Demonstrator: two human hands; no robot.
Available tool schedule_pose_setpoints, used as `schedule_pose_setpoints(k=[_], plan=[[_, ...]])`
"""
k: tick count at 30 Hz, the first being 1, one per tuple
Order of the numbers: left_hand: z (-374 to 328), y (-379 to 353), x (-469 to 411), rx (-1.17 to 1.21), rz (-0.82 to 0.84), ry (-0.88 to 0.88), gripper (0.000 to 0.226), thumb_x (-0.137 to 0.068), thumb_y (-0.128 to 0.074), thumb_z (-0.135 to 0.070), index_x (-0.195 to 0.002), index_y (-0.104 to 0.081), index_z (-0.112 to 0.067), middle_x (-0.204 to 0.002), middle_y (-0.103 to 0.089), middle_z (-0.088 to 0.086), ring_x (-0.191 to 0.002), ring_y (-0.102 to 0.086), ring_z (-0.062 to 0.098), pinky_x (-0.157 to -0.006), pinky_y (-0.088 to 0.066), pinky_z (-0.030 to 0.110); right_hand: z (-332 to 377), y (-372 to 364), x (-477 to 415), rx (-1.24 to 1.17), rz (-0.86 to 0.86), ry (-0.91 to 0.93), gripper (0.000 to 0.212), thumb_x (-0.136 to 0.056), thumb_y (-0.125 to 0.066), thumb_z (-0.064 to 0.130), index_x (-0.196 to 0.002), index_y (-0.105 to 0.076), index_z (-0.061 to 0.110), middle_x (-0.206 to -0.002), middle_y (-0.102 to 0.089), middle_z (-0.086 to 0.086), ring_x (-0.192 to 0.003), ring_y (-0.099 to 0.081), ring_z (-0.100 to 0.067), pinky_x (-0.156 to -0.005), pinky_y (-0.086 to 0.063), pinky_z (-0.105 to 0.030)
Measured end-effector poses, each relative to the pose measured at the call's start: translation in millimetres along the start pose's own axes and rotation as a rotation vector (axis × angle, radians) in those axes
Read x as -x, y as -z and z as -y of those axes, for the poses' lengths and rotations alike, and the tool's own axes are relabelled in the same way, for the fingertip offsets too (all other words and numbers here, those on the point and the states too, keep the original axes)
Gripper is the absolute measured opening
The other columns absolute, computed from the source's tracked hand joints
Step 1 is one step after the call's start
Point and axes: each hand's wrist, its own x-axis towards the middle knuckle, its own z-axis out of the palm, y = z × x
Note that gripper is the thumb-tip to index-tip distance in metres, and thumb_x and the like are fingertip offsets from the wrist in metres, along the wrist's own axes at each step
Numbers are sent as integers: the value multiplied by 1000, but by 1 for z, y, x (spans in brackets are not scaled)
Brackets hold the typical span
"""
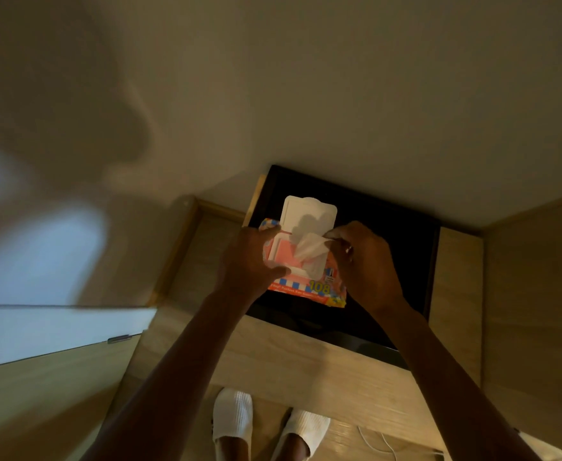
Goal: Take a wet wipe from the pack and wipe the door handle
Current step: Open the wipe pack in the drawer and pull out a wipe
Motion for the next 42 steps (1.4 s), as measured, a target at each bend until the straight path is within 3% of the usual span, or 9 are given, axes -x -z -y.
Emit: schedule_pose_setpoints(k=[7, 11, 13, 22, 26, 32, 35, 40, 42], plan=[[7, 0, 3, -12, 11, 1, 75, -71, -79, -40, -138, -48, -26, -132, -53, 3, -115, -55, 20, -91, -46, 29, 8, 10, -4, -42, 40, -36, 13, -93, -57, 22, -96, -66, 13, -100, -71, -6, -89, -67, -17, -76, -58, -37], [4, -1, 3, 34, 11, 27, 77, -66, -80, -42, -135, -51, -24, -129, -54, 4, -114, -57, 22, -94, -50, 39, 10, 20, -9, -54, 36, -1, 14, -92, -58, 28, -88, -64, 16, -86, -71, -3, -77, -67, -15, -66, -58, -40], [4, -2, 2, 70, -3, 32, 77, -64, -82, -38, -134, -53, -23, -130, -54, 4, -117, -56, 22, -97, -46, 33, 12, 23, -10, -46, 38, 26, 17, -92, -57, 32, -85, -62, 17, -81, -70, -2, -73, -67, -15, -63, -57, -41], [2, -3, 3, 7, -6, 34, 70, -63, -83, -37, -127, -57, -26, -120, -59, 3, -105, -61, 22, -88, -54, 42, 34, 55, -20, -212, -231, 30, 24, -96, -53, 28, -78, -53, 12, -62, -60, 3, -57, -59, -4, -51, -41, -14], [4, -5, 5, 87, 12, 61, 75, -63, -77, -44, -133, -51, -30, -123, -59, 3, -107, -61, 20, -88, -55, 43, 41, 65, -32, -260, -246, 29, 25, -94, -58, 26, -74, -56, 10, -58, -58, -1, -51, -54, -9, -47, -40, -19], [4, -7, 9, 71, -8, 52, 73, -71, -78, -34, -137, -46, -27, -126, -55, 8, -111, -58, 25, -91, -52, 45, 37, 63, -30, -300, -268, -22, 27, -98, -50, 23, -72, -51, 18, -59, -49, 10, -55, -48, 0, -52, -31, -11], [7, -8, 11, 44, 1, 42, 73, -73, -77, -34, -138, -45, -27, -126, -54, 8, -111, -58, 24, -91, -53, 42, 33, 66, -30, -358, -313, -114, 34, -102, -41, 23, -73, -51, 7, -62, -46, 4, -57, -44, -4, -54, -34, -21], [7, -8, 11, 39, 17, 33, 74, -72, -78, -36, -138, -46, -25, -128, -54, 8, -114, -56, 24, -92, -52, 40, 22, 73, -27, -626, -401, -451, 37, -101, -37, 38, -68, -53, 29, -72, -53, 12, -69, -52, 1, -72, -46, -27], [9, -8, 8, 26, 30, 31, 74, -73, -78, -36, -139, -46, -24, -127, -55, 9, -113, -57, 24, -91, -52, 40, 14, 76, -26, -699, -410, -546, 33, -99, -38, 46, -82, -61, 29, -91, -63, 8, -92, -61, -7, -91, -51, -36]])
